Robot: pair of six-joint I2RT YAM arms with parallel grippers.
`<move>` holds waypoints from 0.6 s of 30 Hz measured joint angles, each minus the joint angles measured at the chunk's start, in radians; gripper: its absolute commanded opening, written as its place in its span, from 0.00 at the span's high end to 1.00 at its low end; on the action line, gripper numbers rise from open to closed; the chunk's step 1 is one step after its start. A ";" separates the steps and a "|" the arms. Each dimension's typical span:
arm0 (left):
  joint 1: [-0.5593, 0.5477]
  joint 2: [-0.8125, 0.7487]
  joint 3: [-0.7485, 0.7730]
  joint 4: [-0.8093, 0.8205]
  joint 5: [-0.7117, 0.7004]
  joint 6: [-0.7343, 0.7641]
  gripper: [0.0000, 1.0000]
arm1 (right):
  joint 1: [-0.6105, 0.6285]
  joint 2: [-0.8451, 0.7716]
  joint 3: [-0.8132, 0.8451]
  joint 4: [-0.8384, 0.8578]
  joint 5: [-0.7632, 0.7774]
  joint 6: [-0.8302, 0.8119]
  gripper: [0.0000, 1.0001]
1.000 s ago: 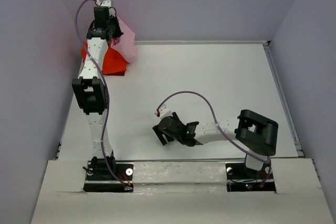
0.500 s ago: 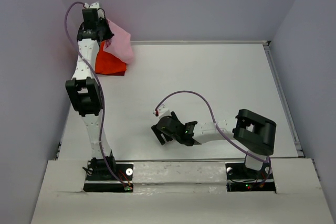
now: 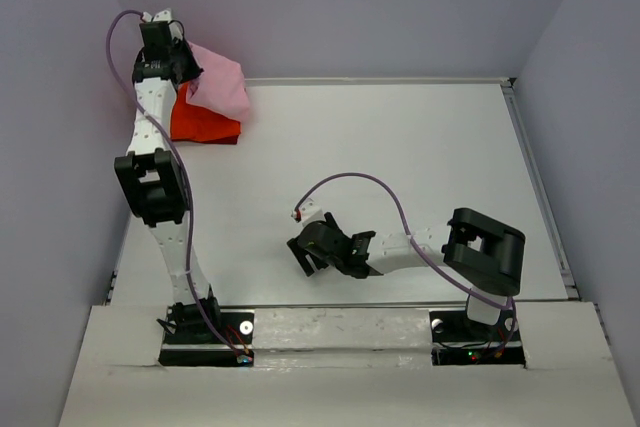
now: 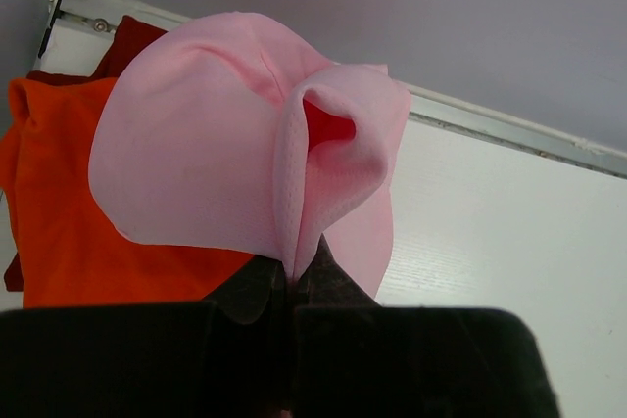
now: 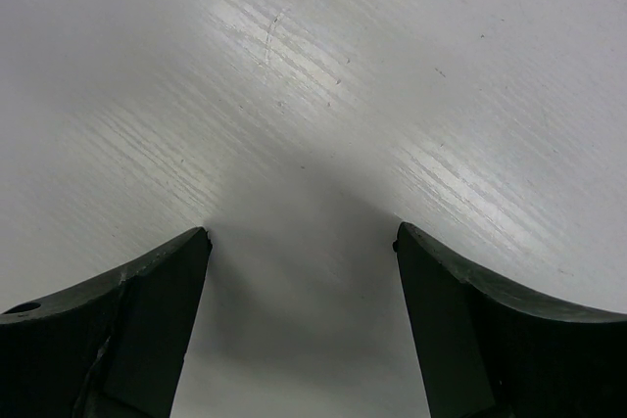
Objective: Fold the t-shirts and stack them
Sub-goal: Place the square-folded T-shirt at the corner of the board.
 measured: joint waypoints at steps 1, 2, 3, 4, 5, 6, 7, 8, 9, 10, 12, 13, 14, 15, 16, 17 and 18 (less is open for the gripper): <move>0.004 0.000 -0.006 0.005 0.001 0.000 1.00 | 0.000 0.000 0.000 0.000 0.000 0.000 0.18; 0.006 0.000 -0.014 0.009 0.001 0.000 1.00 | 0.000 0.000 0.000 0.000 0.000 0.000 0.18; 0.011 0.000 -0.022 0.010 0.001 0.000 1.00 | 0.000 0.000 0.000 0.000 0.000 0.000 0.18; 0.015 0.000 -0.029 0.012 0.000 0.000 1.00 | 0.000 0.000 0.000 0.000 0.000 0.000 0.18; 0.023 0.000 -0.040 0.011 0.000 0.000 1.00 | 0.000 0.000 0.000 0.000 0.000 0.000 0.18; 0.028 0.002 -0.045 0.011 -0.001 0.000 1.00 | 0.000 0.000 0.000 0.001 0.000 0.000 0.18; 0.034 0.005 -0.046 0.011 -0.003 0.000 1.00 | 0.000 0.000 0.000 0.001 0.000 0.000 0.18; 0.037 0.007 -0.046 0.013 -0.004 0.000 1.00 | 0.000 0.000 0.000 0.001 0.000 0.000 0.18; 0.042 0.012 -0.046 0.014 -0.006 0.000 1.00 | 0.000 0.000 0.000 0.001 0.000 0.000 0.18; 0.047 0.017 -0.046 0.016 -0.012 0.001 1.00 | 0.000 0.000 0.000 0.001 0.000 0.000 0.18; 0.058 0.033 -0.046 0.020 -0.025 0.001 1.00 | 0.000 0.000 0.000 0.001 0.000 0.000 0.18; 0.062 0.042 -0.046 0.020 -0.032 0.001 1.00 | 0.000 0.000 0.000 0.001 0.000 0.000 0.18; 0.064 0.048 -0.046 0.020 -0.035 0.000 1.00 | 0.000 0.000 0.000 0.002 0.000 0.000 0.18; 0.070 0.059 -0.046 0.020 -0.043 0.001 1.00 | 0.000 0.000 -0.001 0.002 0.000 0.000 0.18; 0.075 0.072 -0.046 0.020 -0.054 0.001 1.00 | 0.000 0.000 -0.001 0.002 0.000 0.000 0.18; 0.078 0.081 -0.045 0.020 -0.061 0.001 1.00 | 0.000 0.000 -0.001 0.002 0.000 0.000 0.18; 0.082 0.093 -0.045 0.019 -0.072 0.001 1.00 | 0.000 0.000 -0.001 0.002 0.000 0.000 0.18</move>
